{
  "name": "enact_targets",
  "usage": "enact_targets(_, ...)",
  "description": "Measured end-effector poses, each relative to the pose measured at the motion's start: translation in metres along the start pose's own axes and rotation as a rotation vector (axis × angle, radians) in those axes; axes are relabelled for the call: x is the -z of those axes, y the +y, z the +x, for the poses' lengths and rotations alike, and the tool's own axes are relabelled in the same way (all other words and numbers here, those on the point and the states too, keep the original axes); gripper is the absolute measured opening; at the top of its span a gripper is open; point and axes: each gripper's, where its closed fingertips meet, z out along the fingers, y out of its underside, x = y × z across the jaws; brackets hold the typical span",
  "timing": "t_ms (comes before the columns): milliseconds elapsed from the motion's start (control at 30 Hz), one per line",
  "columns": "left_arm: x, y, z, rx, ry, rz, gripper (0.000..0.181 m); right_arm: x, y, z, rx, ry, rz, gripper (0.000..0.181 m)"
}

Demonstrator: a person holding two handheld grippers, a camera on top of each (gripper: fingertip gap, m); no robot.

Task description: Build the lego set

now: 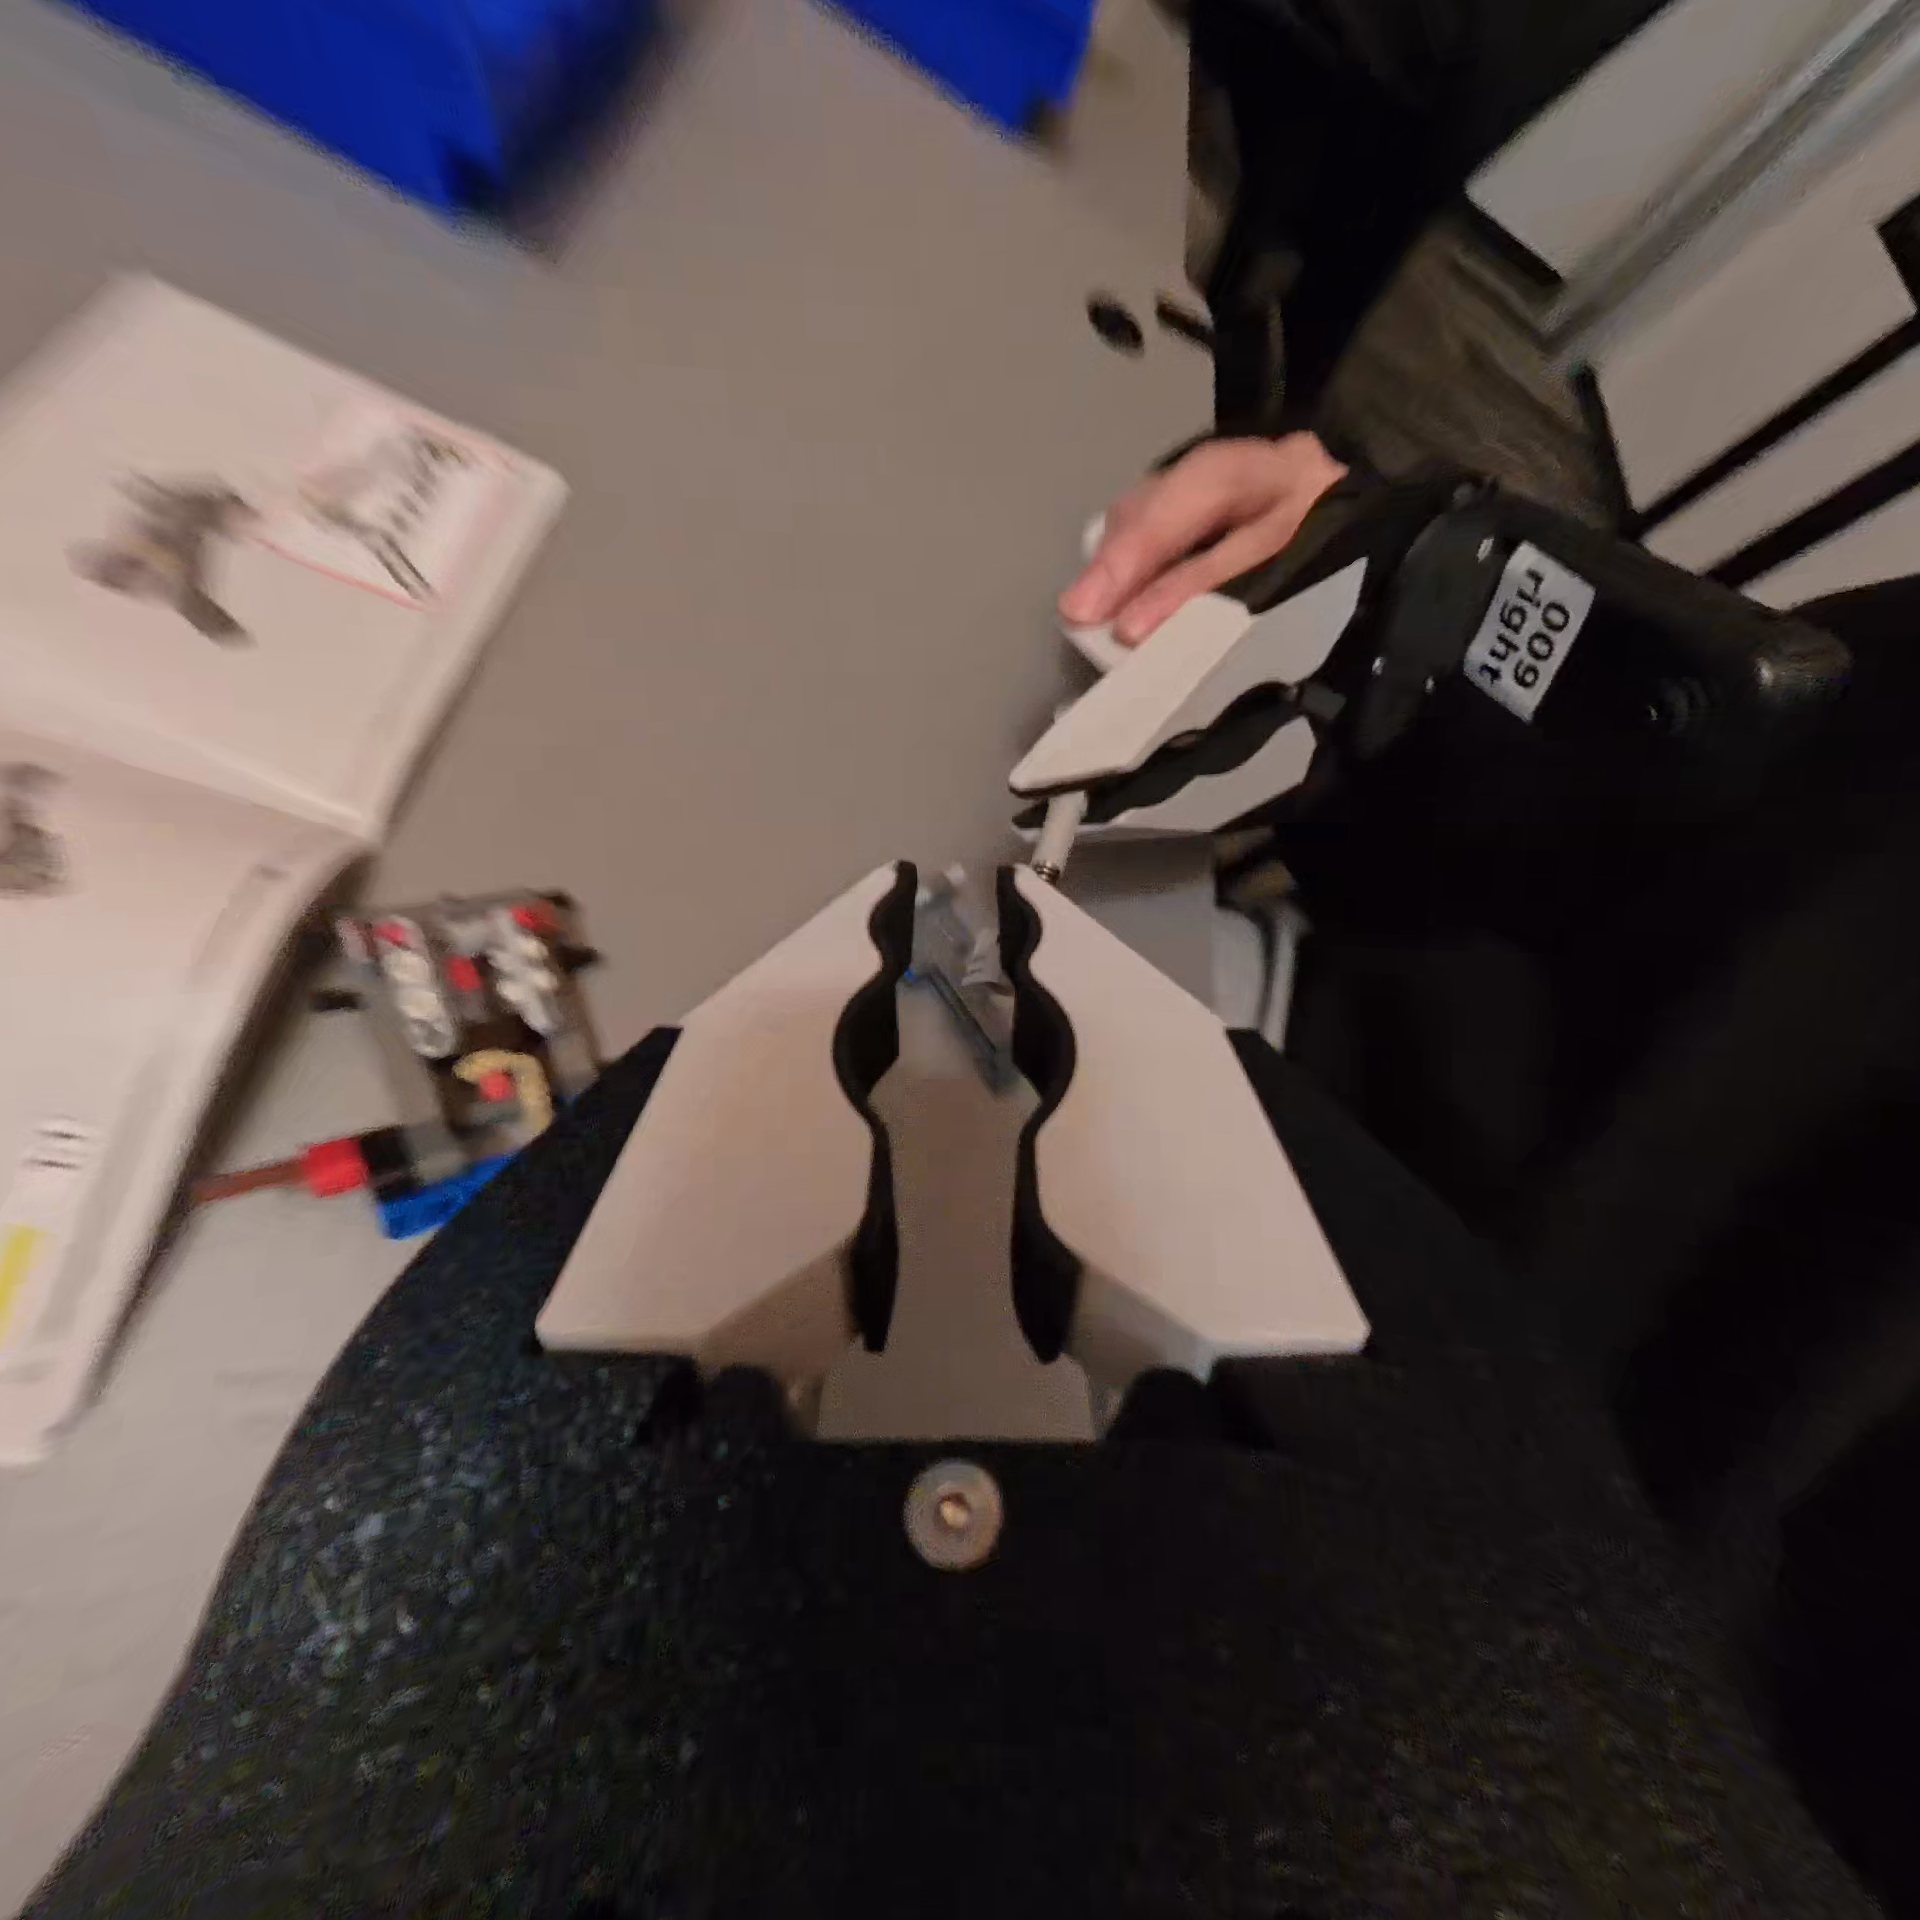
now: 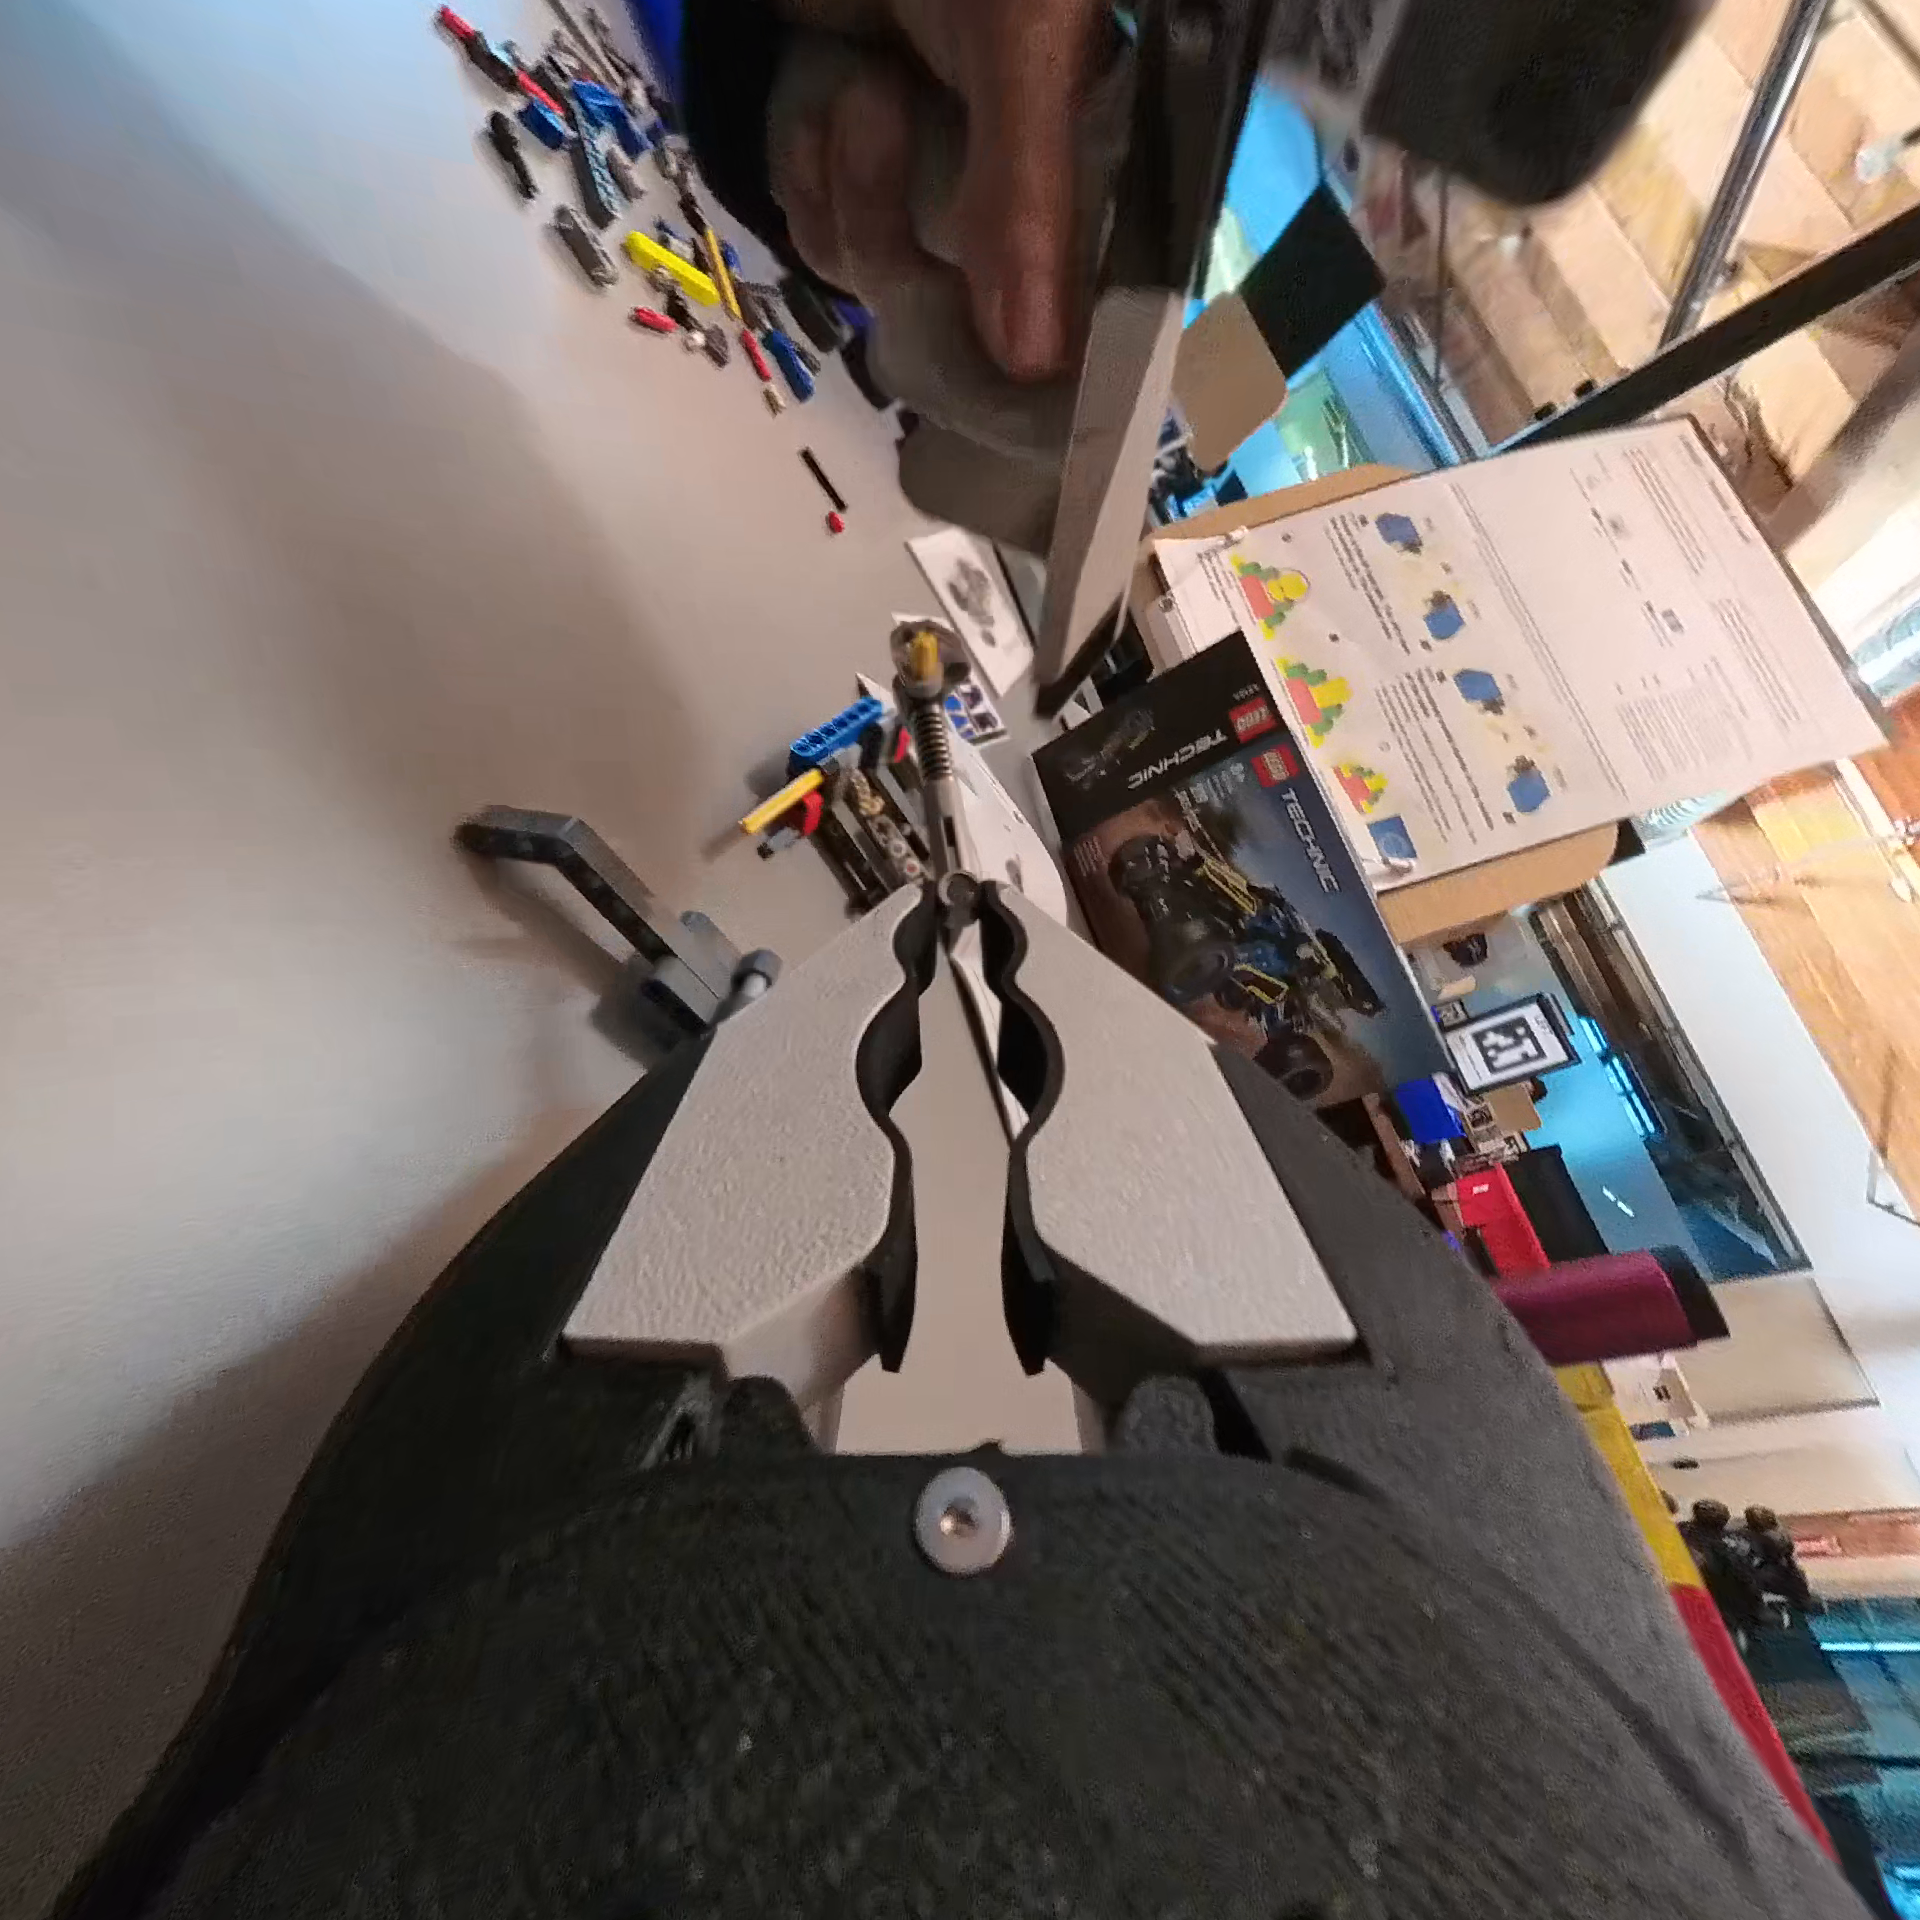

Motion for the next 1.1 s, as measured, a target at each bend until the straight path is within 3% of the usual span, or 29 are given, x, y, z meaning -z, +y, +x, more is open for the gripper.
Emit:
enact_targets(133, 0.026, -0.027, -0.016, -0.257, -0.246, 0.271, 0.023, -0.005, 0.016, 0.012, -0.037, 0.022, 0.002, 0.005)
enact_targets(233, 0.03, -0.022, -0.029, -0.486, -0.431, 0.324, 0.034, -0.018, 0.024, 0.022, -0.071, -0.008, 0.027, 0.005)
enact_targets(433, 0.012, 0.002, -0.048, -0.858, -0.636, 0.152, 0.034, -0.045, 0.033, 0.026, -0.064, -0.03, 0.049, 0.005)
enact_targets(700, 0.01, 0.014, -0.048, -1.132, -0.577, -0.081, 0.034, -0.048, 0.032, -0.001, 0.04, -0.115, 0.056, 0.005)
enact_targets(900, 0.007, 0.031, -0.054, -1.311, -0.543, -0.338, 0.032, -0.046, 0.026, 0.003, 0.011, -0.097, 0.094, 0.005)
enact_targets(1100, 0.004, 0.017, -0.058, -1.403, -0.651, -0.337, 0.008, -0.045, 0.025, 0.009, -0.016, -0.069, 0.107, 0.005)
